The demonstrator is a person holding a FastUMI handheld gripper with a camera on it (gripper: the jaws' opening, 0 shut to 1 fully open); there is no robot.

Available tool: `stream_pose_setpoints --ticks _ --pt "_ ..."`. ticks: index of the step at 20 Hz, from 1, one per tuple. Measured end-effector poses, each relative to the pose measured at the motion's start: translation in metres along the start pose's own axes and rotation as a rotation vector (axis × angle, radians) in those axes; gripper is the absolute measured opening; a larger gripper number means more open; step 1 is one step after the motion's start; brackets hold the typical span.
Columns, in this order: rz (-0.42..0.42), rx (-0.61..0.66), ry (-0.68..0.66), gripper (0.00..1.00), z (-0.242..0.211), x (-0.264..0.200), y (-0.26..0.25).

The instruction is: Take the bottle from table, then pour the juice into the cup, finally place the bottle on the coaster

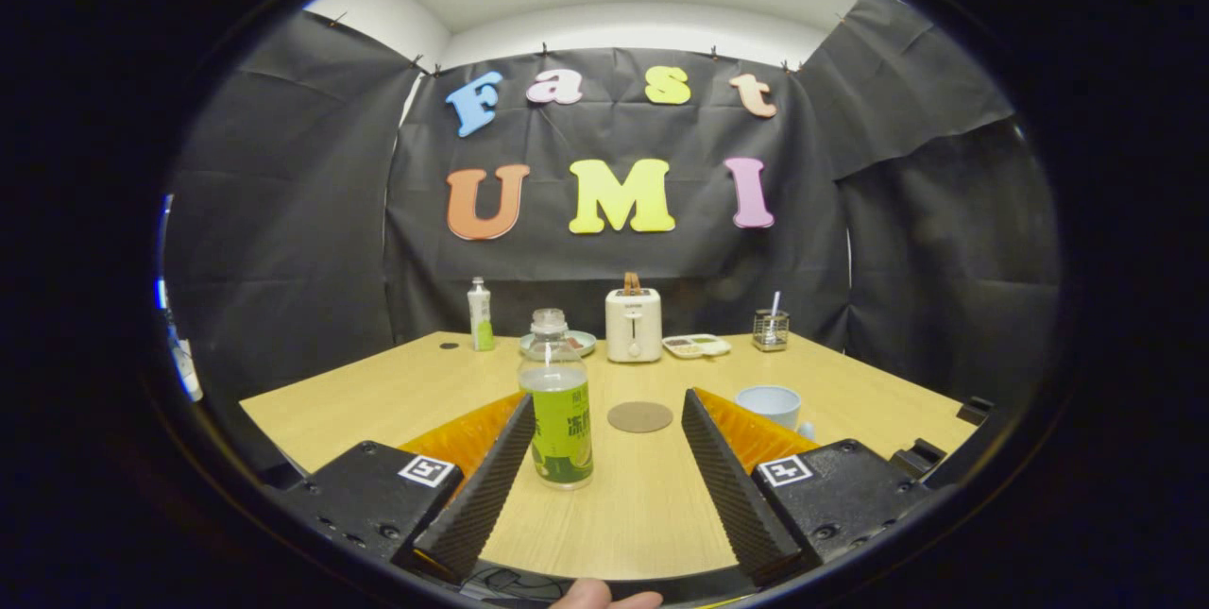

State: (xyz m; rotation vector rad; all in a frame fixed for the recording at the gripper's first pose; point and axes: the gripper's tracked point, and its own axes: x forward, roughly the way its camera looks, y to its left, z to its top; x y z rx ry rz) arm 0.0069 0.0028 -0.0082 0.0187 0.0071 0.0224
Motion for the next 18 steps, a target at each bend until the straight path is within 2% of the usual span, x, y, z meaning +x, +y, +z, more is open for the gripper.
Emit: stream_pose_setpoints --ticks 10,18 --pt "0.071 0.009 0.068 1.00 -0.026 0.048 0.030" --pt "0.066 0.023 0.178 1.00 -0.053 0.092 0.038"
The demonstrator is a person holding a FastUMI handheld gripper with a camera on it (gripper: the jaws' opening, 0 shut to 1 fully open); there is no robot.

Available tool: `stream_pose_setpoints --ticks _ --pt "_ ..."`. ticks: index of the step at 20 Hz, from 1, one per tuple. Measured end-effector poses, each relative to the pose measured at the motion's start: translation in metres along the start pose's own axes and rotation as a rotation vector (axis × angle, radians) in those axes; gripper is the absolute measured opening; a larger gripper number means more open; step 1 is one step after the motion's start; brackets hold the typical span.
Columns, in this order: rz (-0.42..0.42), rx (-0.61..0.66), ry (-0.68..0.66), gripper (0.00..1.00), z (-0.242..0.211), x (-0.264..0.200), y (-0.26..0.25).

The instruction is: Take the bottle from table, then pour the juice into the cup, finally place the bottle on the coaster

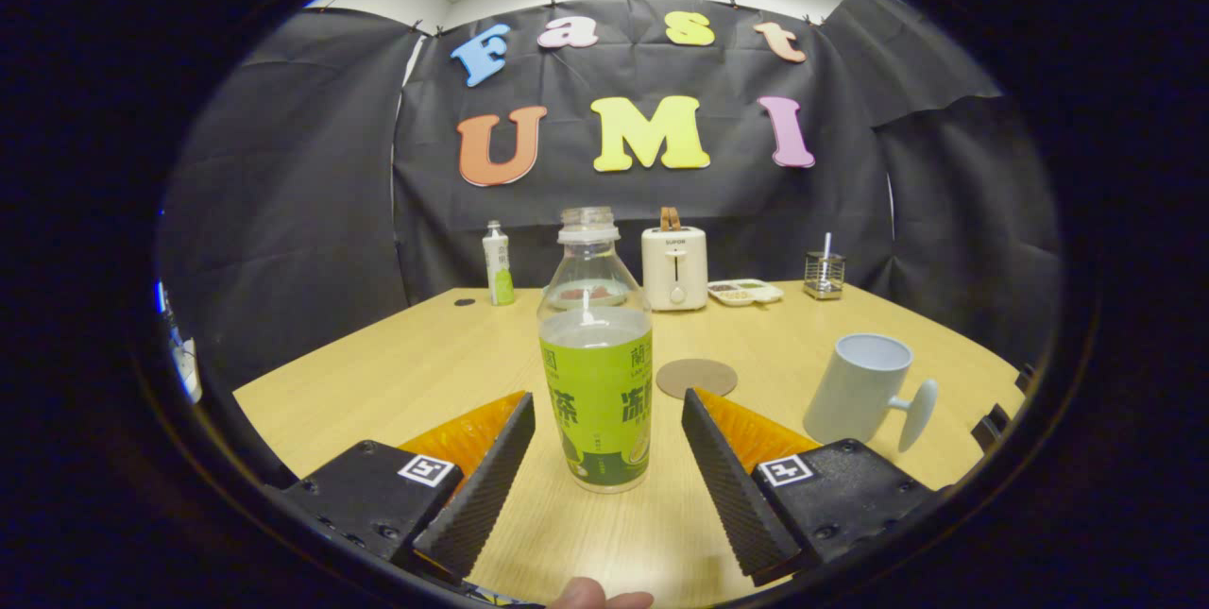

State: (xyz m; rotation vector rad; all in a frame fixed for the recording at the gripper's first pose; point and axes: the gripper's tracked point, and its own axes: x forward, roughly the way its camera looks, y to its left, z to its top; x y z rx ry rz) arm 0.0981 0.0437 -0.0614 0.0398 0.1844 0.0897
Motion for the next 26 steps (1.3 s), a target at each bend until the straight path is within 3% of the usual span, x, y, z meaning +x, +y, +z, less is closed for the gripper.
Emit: stream_pose_setpoints --ticks 10,15,18,23,26 --pt "0.002 0.005 0.073 1.00 -0.006 0.037 0.002" --pt "0.008 0.009 0.105 0.85 -0.009 0.044 0.006" --pt "0.034 0.033 0.127 0.83 -0.008 0.044 0.010" --pt "0.079 0.153 0.144 0.80 0.008 0.039 0.012" --pt "0.050 0.262 0.163 0.79 0.016 0.031 -0.006"
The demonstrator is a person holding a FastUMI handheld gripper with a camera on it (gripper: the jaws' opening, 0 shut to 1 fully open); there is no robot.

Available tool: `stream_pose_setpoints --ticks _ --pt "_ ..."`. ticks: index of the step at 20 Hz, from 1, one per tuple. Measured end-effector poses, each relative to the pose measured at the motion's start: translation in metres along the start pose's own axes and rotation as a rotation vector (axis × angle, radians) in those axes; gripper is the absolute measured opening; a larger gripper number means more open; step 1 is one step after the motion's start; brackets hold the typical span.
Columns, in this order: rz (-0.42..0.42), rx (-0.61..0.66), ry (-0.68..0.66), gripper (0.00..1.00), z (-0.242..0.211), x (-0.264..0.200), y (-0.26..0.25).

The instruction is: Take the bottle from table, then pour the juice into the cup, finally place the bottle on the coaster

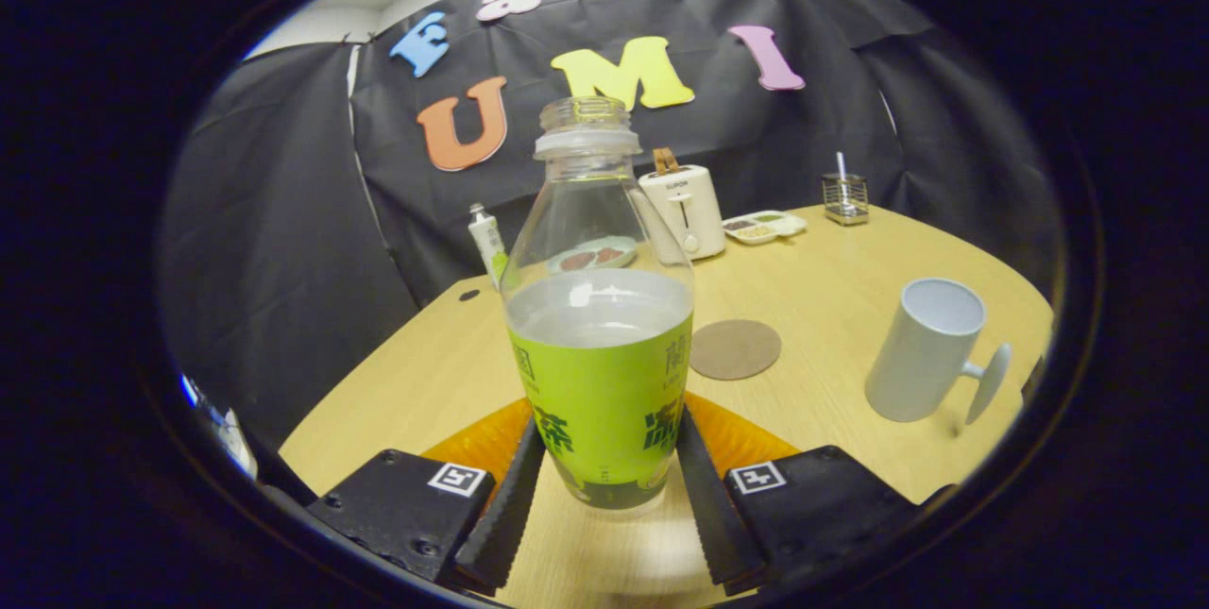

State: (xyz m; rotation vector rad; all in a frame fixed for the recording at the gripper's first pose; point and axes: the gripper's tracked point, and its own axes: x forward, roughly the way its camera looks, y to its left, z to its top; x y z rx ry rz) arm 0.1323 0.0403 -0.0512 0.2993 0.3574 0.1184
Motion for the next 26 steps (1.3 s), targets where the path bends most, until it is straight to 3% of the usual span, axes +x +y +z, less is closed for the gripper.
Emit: stream_pose_setpoints --ticks 5,12,26 --pt "-0.060 0.200 0.059 0.77 0.008 -0.016 -0.031" --pt "0.071 0.566 0.107 0.77 0.016 -0.011 -0.015" --pt "0.191 1.007 0.133 0.76 0.045 -0.003 -0.013"
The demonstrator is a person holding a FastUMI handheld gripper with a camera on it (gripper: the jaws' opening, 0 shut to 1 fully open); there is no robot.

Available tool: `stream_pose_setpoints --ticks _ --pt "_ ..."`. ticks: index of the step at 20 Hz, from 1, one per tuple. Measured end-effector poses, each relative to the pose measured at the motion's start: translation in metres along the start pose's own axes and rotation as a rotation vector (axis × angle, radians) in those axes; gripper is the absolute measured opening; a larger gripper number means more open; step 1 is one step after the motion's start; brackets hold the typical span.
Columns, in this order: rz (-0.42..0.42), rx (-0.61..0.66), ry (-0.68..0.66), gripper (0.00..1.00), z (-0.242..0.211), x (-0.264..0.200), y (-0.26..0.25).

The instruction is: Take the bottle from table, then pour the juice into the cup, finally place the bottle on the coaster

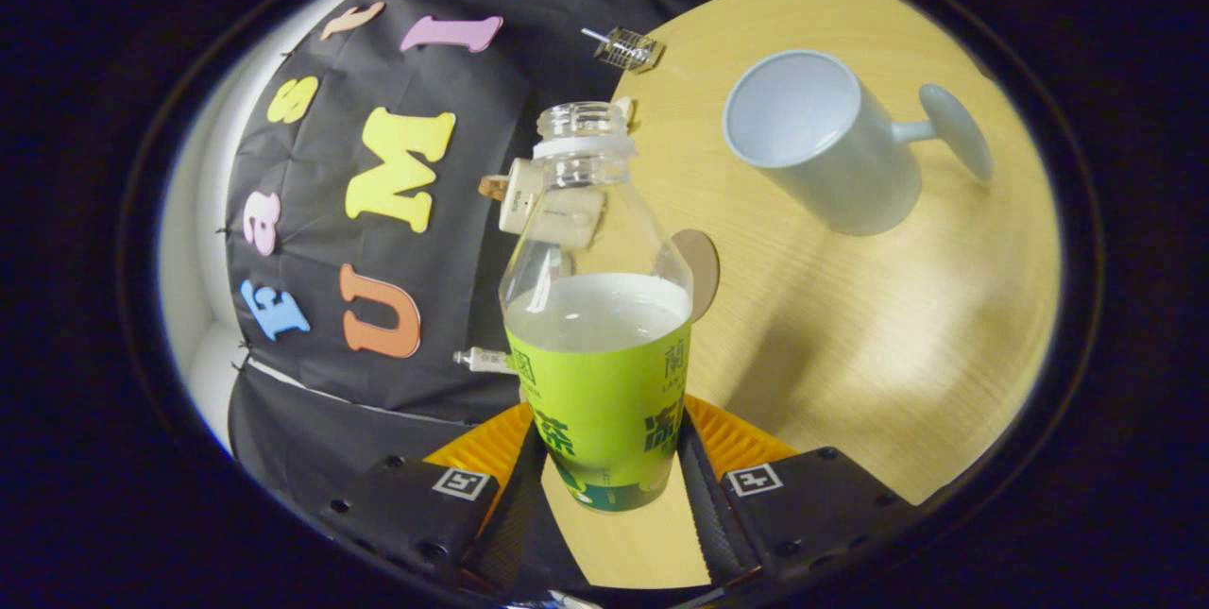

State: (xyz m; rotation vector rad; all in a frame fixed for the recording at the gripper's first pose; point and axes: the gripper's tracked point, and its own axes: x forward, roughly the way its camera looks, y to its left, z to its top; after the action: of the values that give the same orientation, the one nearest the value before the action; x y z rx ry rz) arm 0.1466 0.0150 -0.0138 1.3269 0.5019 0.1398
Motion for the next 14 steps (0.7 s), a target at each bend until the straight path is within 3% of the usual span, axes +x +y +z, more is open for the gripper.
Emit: stream_pose_setpoints --ticks 14 --pt "0.145 0.226 -0.011 0.76 0.021 -0.001 0.036"
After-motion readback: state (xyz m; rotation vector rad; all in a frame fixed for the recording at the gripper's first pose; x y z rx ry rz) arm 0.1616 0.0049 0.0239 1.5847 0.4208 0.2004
